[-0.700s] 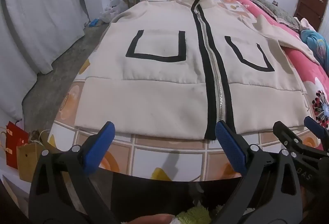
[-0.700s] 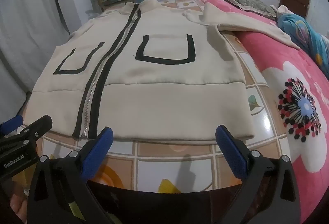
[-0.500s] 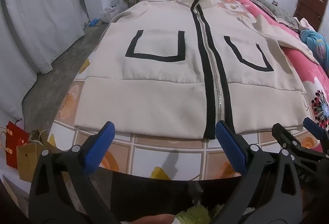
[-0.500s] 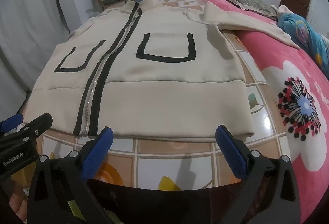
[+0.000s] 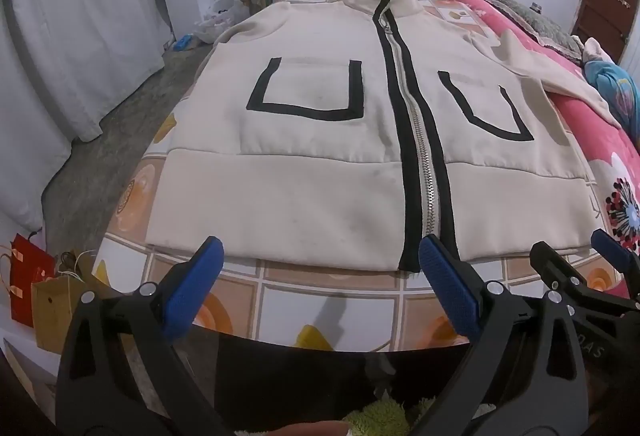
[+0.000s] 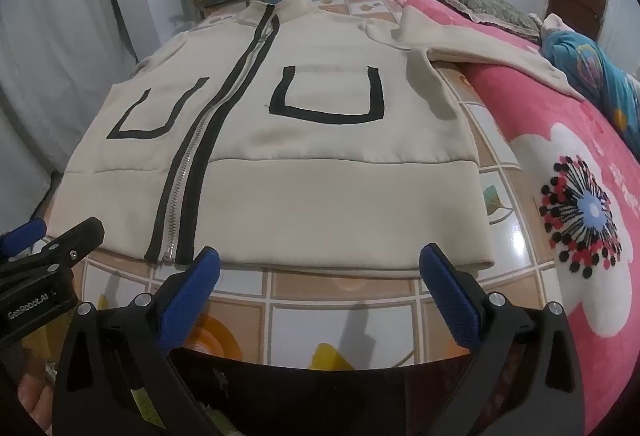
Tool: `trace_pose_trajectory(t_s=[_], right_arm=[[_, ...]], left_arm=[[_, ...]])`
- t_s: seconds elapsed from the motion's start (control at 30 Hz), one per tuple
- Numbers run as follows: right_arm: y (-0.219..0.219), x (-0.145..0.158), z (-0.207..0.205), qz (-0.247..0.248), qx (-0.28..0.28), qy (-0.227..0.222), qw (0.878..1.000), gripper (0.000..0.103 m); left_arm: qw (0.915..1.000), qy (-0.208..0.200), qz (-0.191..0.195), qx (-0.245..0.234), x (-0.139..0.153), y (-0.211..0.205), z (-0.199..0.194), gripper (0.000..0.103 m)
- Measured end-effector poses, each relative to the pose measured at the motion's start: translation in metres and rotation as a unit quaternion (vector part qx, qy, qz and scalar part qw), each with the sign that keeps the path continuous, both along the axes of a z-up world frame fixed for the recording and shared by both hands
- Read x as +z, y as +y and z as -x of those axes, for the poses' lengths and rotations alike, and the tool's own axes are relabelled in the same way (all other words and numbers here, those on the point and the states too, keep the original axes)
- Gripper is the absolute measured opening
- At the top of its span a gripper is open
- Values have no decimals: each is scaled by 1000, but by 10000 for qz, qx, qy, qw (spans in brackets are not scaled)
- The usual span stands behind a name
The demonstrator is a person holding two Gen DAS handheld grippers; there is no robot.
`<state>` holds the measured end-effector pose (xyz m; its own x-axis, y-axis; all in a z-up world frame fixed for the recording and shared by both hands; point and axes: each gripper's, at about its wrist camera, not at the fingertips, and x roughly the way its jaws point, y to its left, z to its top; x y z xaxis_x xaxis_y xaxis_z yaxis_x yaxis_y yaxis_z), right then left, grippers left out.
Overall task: Fold large clothes
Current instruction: 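Move both open grippers toward the hem of the cream jacket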
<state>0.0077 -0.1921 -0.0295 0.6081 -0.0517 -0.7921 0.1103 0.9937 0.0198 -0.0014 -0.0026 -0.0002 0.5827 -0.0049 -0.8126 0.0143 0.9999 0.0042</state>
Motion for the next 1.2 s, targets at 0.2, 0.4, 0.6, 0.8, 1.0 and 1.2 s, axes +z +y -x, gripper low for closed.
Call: trace_pose_trajectory(t_s=[0.2, 0.4, 0.6, 0.8, 1.0, 1.2], right_arm=[[2, 2, -1, 12, 7, 4, 10000, 97], [2, 2, -1, 18, 7, -1, 10000, 97], [4, 4, 0, 39, 12, -16, 10000, 97], [4, 5, 0, 55, 15, -22, 10000, 97], [4, 6, 1, 52, 14, -38, 10000, 97], [5, 6, 1, 60, 14, -37, 10000, 97]], left_arm=[[10000, 4, 5, 3, 1, 3, -1, 95], [10000, 3, 13, -5, 1, 3, -1, 95], [10000, 3, 20, -4, 0, 4, -1, 95], [10000, 1, 25, -1, 0, 4, -1, 95], [10000, -1, 26, -1, 0, 4, -1, 95], [10000, -5, 32, -1, 0, 5, -1, 95]])
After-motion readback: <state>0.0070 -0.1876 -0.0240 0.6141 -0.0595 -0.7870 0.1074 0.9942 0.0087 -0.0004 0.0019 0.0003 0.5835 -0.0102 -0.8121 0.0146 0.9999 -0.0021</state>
